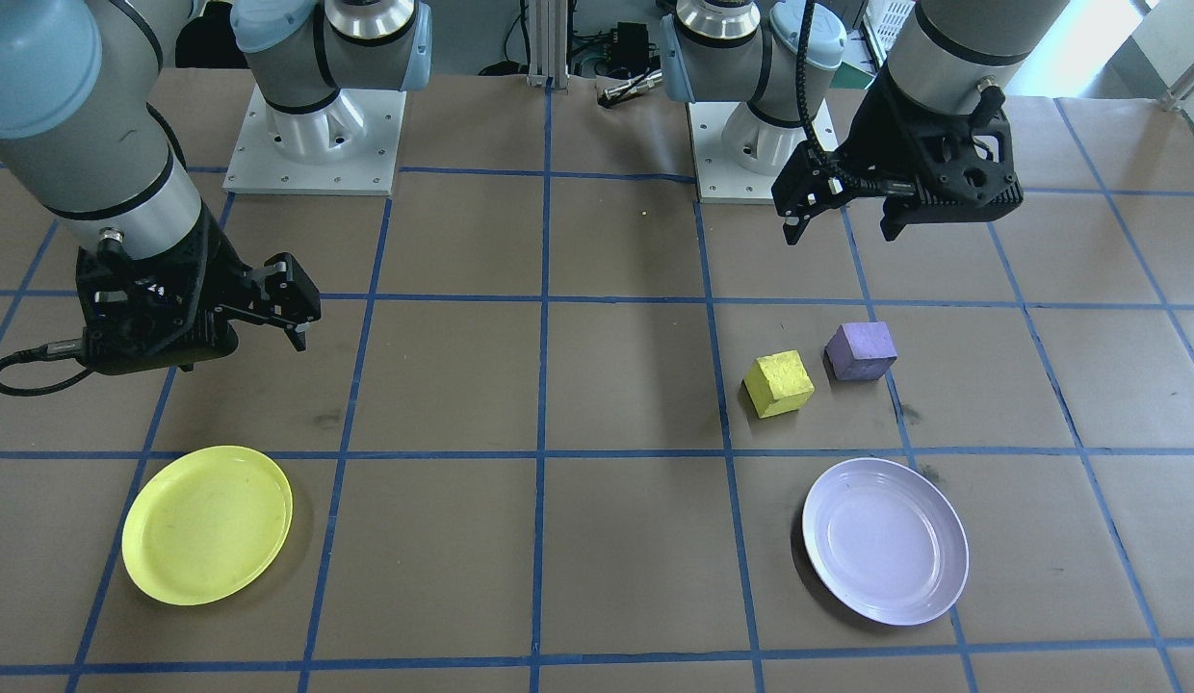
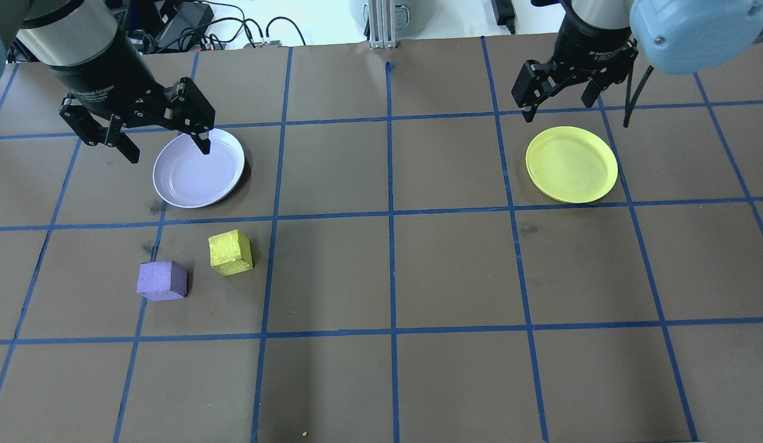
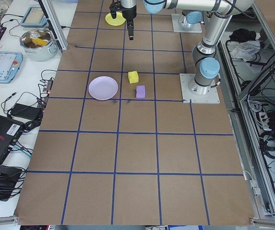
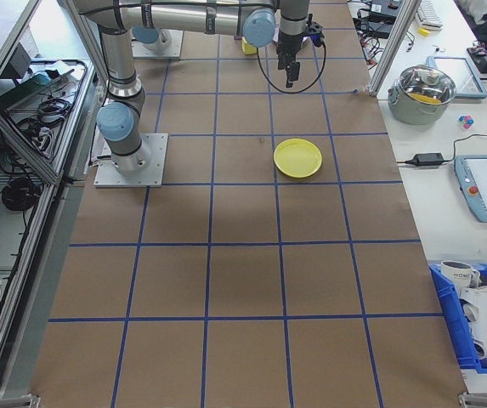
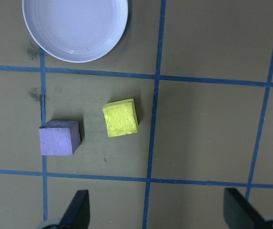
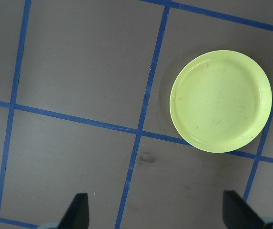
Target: Sort blocks by color into plates
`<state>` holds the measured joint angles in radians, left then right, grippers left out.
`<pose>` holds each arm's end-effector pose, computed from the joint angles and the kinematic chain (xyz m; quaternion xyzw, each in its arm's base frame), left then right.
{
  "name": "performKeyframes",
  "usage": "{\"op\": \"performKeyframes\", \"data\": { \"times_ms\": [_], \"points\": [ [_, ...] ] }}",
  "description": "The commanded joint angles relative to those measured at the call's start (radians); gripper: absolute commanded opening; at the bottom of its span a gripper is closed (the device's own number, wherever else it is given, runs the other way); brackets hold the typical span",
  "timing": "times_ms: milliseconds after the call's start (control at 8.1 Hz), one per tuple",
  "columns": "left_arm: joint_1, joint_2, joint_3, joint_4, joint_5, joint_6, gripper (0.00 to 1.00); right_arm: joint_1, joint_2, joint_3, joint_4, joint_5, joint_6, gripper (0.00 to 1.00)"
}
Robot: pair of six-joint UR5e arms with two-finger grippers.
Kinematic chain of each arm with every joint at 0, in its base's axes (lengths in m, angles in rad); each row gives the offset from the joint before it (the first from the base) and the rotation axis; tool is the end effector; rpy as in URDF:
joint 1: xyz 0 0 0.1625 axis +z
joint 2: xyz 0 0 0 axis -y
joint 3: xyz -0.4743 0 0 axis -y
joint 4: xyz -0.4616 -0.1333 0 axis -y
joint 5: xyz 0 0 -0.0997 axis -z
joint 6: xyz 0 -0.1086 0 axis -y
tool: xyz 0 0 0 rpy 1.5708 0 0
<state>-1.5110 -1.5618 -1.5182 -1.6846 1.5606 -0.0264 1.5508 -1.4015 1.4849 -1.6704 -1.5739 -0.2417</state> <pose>-0.1013 -0.5574 0.5515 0.0432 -0.9987 -0.0260 0.0055 0.1201 -0.6439 0.4846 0.1106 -0.9938 0.0078 0.0026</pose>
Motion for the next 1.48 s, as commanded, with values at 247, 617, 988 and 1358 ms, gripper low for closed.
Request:
{"op": "performKeyframes", "data": {
  "times_ms": [247,617,988,1358],
  "points": [
    [0.186,0.002,-0.208,0.050,-0.001,0.114,1.00,0.000,0.001,0.002,0.000,0.000,-0.001,1.00],
    [0.254,-0.032,-0.355,0.236,0.150,0.201,1.00,0.000,-0.001,0.002,0.000,0.000,-0.001,1.00],
    [0.288,-0.189,-0.378,0.285,0.151,0.215,1.00,0.000,0.003,0.002,-0.023,0.000,-0.001,1.00],
    [0.334,-0.219,-0.387,0.290,0.141,0.260,1.00,0.000,0.015,0.002,-0.060,-0.002,-0.001,1.00]
  ]
}}
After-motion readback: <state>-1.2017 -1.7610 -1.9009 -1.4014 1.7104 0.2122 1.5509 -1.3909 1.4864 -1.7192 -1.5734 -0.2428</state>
